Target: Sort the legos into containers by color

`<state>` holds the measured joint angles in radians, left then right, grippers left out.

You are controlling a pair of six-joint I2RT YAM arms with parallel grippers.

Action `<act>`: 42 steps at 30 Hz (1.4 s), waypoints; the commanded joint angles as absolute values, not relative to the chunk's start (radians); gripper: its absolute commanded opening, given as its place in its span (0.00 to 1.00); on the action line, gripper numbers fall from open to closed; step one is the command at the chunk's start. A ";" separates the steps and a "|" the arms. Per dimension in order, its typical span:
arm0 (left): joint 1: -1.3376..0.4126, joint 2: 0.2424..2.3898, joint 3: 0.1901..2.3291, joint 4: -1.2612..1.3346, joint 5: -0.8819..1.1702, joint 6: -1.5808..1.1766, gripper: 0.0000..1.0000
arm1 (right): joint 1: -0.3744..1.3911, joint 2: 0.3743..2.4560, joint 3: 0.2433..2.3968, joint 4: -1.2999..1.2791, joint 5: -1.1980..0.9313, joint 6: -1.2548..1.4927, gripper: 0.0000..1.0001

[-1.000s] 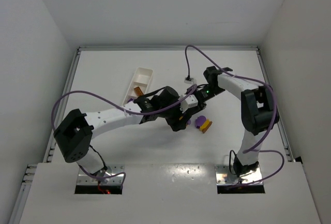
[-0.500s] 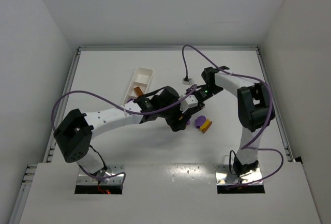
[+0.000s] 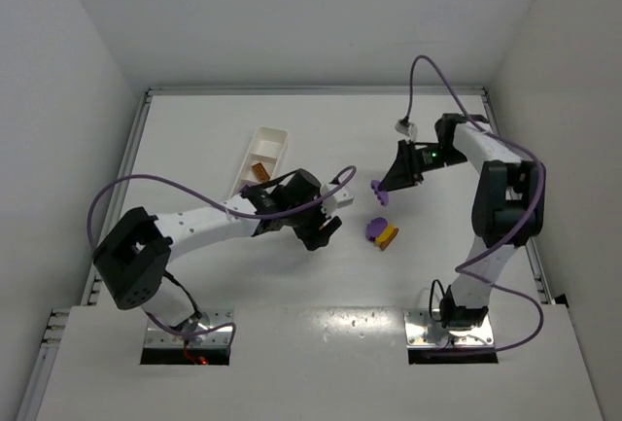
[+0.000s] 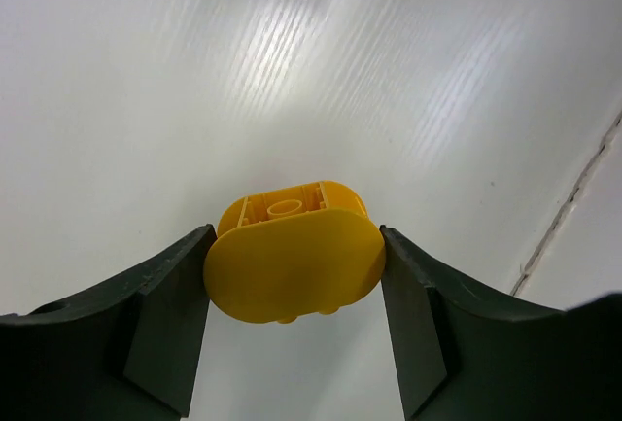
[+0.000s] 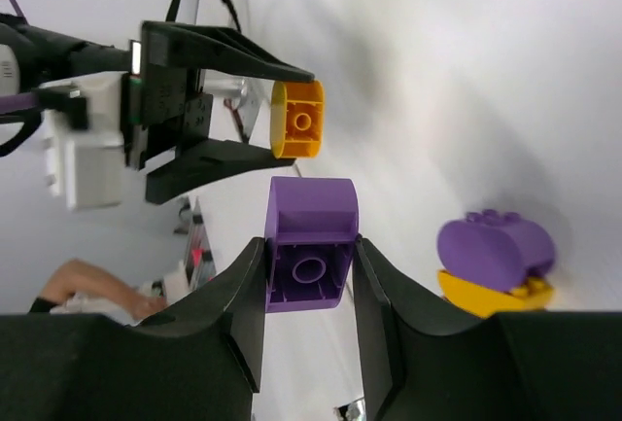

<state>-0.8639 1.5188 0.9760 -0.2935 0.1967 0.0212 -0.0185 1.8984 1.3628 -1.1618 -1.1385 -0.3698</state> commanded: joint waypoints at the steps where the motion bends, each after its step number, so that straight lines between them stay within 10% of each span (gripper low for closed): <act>1: -0.825 1.445 0.966 -0.305 0.186 0.028 0.07 | -0.076 1.818 1.385 -1.157 -1.198 -0.413 0.00; 31: -0.224 2.046 1.631 -0.314 0.216 -0.040 0.11 | -0.138 1.669 1.247 -0.956 -1.049 -0.230 0.00; 42: -0.224 2.065 1.654 -0.314 0.248 -0.031 0.56 | -0.118 1.687 1.258 -0.956 -1.040 -0.230 0.00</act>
